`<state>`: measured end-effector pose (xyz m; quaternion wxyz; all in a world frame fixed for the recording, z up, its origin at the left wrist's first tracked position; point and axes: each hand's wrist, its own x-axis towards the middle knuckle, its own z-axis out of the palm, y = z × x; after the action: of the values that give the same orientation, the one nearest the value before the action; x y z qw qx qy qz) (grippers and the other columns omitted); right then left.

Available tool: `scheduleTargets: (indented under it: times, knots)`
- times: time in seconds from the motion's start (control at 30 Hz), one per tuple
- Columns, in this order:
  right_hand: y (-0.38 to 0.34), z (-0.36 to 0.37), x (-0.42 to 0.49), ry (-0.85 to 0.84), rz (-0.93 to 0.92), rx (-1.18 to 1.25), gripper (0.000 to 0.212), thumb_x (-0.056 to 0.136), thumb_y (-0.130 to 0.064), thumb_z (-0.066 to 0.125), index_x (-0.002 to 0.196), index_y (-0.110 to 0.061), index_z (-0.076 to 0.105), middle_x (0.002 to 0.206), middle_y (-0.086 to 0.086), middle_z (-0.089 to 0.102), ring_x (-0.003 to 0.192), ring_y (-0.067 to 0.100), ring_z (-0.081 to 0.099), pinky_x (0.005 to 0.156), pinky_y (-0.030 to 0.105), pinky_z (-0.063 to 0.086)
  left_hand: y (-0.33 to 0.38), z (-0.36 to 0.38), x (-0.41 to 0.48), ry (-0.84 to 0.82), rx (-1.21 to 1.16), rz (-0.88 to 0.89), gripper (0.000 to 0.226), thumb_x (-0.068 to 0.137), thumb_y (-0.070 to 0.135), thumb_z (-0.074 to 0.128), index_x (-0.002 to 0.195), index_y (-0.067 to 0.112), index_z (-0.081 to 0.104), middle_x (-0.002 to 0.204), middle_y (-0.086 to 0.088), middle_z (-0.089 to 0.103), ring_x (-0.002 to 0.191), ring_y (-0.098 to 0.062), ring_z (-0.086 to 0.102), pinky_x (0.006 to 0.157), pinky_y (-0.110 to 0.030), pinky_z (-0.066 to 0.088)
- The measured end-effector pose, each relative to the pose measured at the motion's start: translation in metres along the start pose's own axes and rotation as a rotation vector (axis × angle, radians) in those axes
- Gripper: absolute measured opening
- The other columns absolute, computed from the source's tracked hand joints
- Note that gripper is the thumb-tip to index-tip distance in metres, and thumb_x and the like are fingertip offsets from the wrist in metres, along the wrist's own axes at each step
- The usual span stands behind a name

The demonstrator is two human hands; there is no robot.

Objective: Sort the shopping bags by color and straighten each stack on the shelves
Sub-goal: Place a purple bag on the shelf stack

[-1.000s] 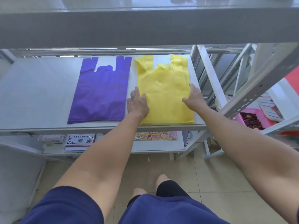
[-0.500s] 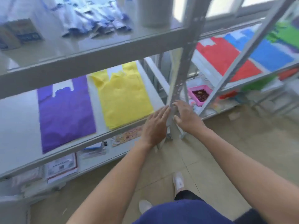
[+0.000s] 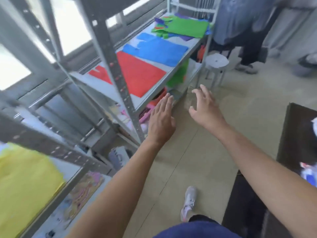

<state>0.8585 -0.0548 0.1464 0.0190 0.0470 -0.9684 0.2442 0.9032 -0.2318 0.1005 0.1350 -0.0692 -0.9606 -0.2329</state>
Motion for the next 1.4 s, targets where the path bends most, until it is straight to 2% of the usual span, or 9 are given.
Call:
scheduleTargets:
  times: [0.13, 0.23, 0.37, 0.6, 0.8, 1.03, 1.17, 1.23, 1.4]
  knots:
    - [0.074, -0.037, 0.069, -0.031, 0.071, -0.040, 0.064, 0.092, -0.020, 0.064, 0.151, -0.014, 0.041, 0.170, 0.014, 0.018, 0.156, 0.033, 0.020, 0.124, 0.045, 0.024, 0.032, 0.046, 0.085, -0.055, 0.011, -0.010, 0.087, 0.076, 0.004, 0.058, 0.159, 0.010, 0.032, 0.170, -0.009, 0.028, 0.155, -0.025, 0.029, 0.123, -0.042, 0.033]
    - [0.110, -0.058, 0.116, -0.054, 0.090, -0.033, 0.060, 0.094, -0.020, 0.062, 0.150, -0.016, 0.040, 0.170, 0.012, 0.018, 0.156, 0.031, 0.018, 0.124, 0.048, 0.026, 0.049, 0.065, 0.130, -0.029, -0.011, -0.048, 0.079, 0.080, 0.001, 0.057, 0.156, 0.011, 0.040, 0.168, -0.007, 0.033, 0.152, -0.025, 0.033, 0.124, -0.036, 0.027]
    - [0.138, -0.067, 0.182, -0.079, 0.083, -0.025, 0.058, 0.096, -0.020, 0.060, 0.150, -0.017, 0.041, 0.170, 0.011, 0.018, 0.157, 0.030, 0.017, 0.124, 0.047, 0.025, 0.058, 0.090, 0.188, 0.049, -0.052, -0.083, 0.070, 0.081, -0.003, 0.055, 0.149, 0.014, 0.051, 0.160, -0.002, 0.047, 0.146, -0.020, 0.041, 0.123, -0.034, 0.029]
    - [0.161, -0.061, 0.322, -0.144, -0.004, -0.023, 0.058, 0.098, -0.019, 0.060, 0.152, -0.016, 0.040, 0.171, 0.008, 0.017, 0.158, 0.027, 0.015, 0.124, 0.048, 0.028, 0.036, 0.166, 0.333, 0.047, -0.121, -0.152, 0.069, 0.083, -0.002, 0.054, 0.150, 0.011, 0.049, 0.159, -0.006, 0.047, 0.146, -0.025, 0.044, 0.121, -0.041, 0.037]
    - [0.188, -0.075, 0.444, -0.141, -0.004, -0.048, 0.057, 0.098, -0.016, 0.058, 0.152, -0.014, 0.041, 0.167, 0.011, 0.023, 0.156, 0.029, 0.019, 0.124, 0.048, 0.028, 0.026, 0.208, 0.461, 0.012, -0.172, -0.219, 0.070, 0.082, -0.002, 0.052, 0.151, 0.009, 0.047, 0.159, -0.009, 0.045, 0.145, -0.028, 0.043, 0.121, -0.043, 0.038]
    - [0.247, -0.087, 0.588, -0.150, -0.042, 0.006, 0.054, 0.094, -0.014, 0.061, 0.146, -0.011, 0.047, 0.155, 0.011, 0.040, 0.145, 0.034, 0.034, 0.120, 0.045, 0.030, 0.020, 0.255, 0.585, -0.064, -0.113, -0.307, 0.069, 0.081, 0.000, 0.052, 0.149, 0.005, 0.043, 0.163, -0.016, 0.037, 0.146, -0.034, 0.040, 0.117, -0.047, 0.040]
    - [0.278, -0.088, 0.676, -0.170, -0.118, 0.039, 0.052, 0.092, -0.011, 0.063, 0.142, -0.007, 0.051, 0.149, 0.014, 0.049, 0.137, 0.036, 0.042, 0.117, 0.039, 0.028, 0.017, 0.286, 0.646, -0.059, -0.073, -0.441, 0.068, 0.085, 0.001, 0.058, 0.151, 0.004, 0.042, 0.162, -0.017, 0.037, 0.145, -0.036, 0.041, 0.118, -0.047, 0.038]
    - [0.293, -0.091, 0.711, -0.213, -0.166, 0.048, 0.052, 0.092, -0.011, 0.063, 0.142, -0.007, 0.051, 0.147, 0.014, 0.050, 0.136, 0.036, 0.043, 0.115, 0.038, 0.028, 0.020, 0.299, 0.670, -0.064, -0.035, -0.499, 0.069, 0.085, 0.001, 0.059, 0.152, 0.004, 0.041, 0.162, -0.017, 0.036, 0.144, -0.036, 0.042, 0.118, -0.047, 0.038]
    - [0.328, -0.083, 0.794, -0.350, -0.265, 0.012, 0.051, 0.090, -0.011, 0.063, 0.140, -0.003, 0.053, 0.141, 0.016, 0.056, 0.133, 0.035, 0.048, 0.116, 0.040, 0.032, 0.029, 0.328, 0.711, -0.092, 0.102, -0.483, 0.069, 0.084, -0.001, 0.055, 0.151, 0.007, 0.042, 0.160, -0.012, 0.041, 0.138, -0.034, 0.048, 0.112, -0.048, 0.045]
